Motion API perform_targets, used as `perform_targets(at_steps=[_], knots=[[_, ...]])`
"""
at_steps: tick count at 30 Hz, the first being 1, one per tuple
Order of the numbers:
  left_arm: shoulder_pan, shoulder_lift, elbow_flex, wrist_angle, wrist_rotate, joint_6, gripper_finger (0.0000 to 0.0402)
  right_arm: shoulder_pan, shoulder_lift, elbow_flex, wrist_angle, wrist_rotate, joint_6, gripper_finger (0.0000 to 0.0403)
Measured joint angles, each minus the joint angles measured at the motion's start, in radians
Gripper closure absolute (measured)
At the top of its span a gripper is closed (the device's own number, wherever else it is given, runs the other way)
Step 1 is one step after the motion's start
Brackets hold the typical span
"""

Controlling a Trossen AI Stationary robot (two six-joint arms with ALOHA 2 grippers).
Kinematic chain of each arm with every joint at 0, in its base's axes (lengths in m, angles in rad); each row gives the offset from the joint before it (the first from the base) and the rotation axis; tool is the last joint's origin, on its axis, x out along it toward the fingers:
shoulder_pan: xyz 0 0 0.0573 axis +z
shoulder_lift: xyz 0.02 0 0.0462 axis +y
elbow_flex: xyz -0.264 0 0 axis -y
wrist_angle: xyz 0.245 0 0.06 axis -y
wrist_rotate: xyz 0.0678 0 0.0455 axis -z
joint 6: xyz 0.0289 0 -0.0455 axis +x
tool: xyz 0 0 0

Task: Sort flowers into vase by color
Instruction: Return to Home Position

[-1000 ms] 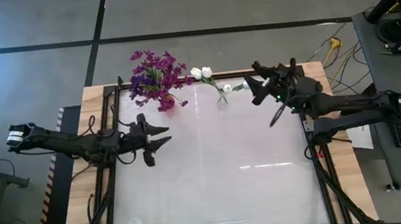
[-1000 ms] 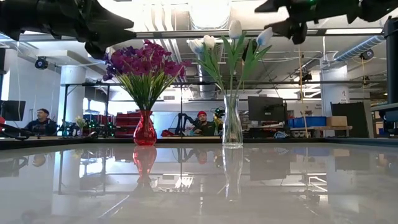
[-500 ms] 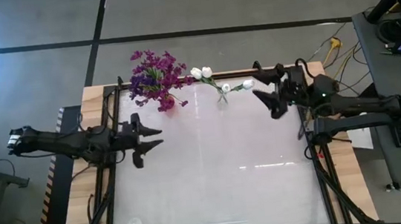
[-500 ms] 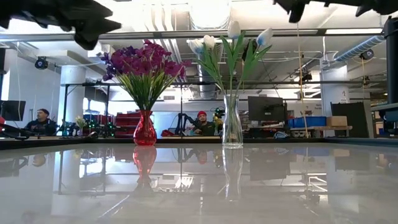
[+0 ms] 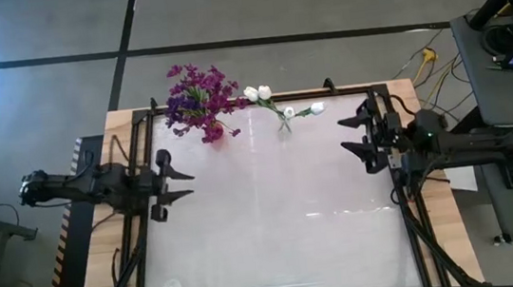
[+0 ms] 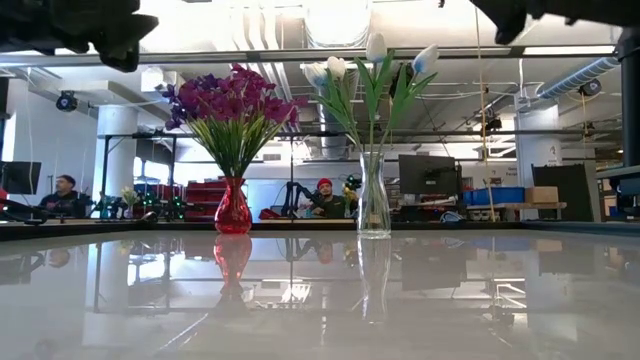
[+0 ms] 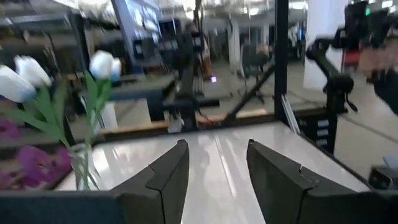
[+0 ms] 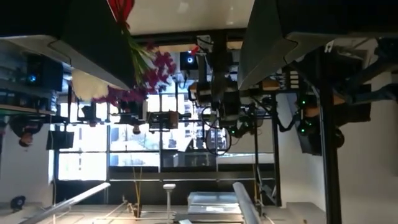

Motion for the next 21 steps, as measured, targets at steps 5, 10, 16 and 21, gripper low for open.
perform_targets(at_steps=[5, 10, 16, 21], knots=[[0.015, -0.094, -0.049, 0.009, -0.005, -0.007, 0.0253, 0.000, -0.058, -0.080, 0.011, 0.002, -0.001, 0.0125], [0.027, -0.151, -0.100, 0.009, -0.016, -0.024, 0.0253, 0.000, -0.113, -0.160, 0.070, 0.001, 0.000, 0.0124], [0.030, -0.216, -0.139, 0.025, -0.031, -0.033, 0.0253, 0.000, -0.177, -0.233, 0.109, 0.002, 0.011, 0.0124], [0.030, -0.241, -0.133, 0.036, 0.043, -0.161, 0.0253, 0.000, -0.229, -0.262, 0.109, 0.002, 0.026, 0.0124]])
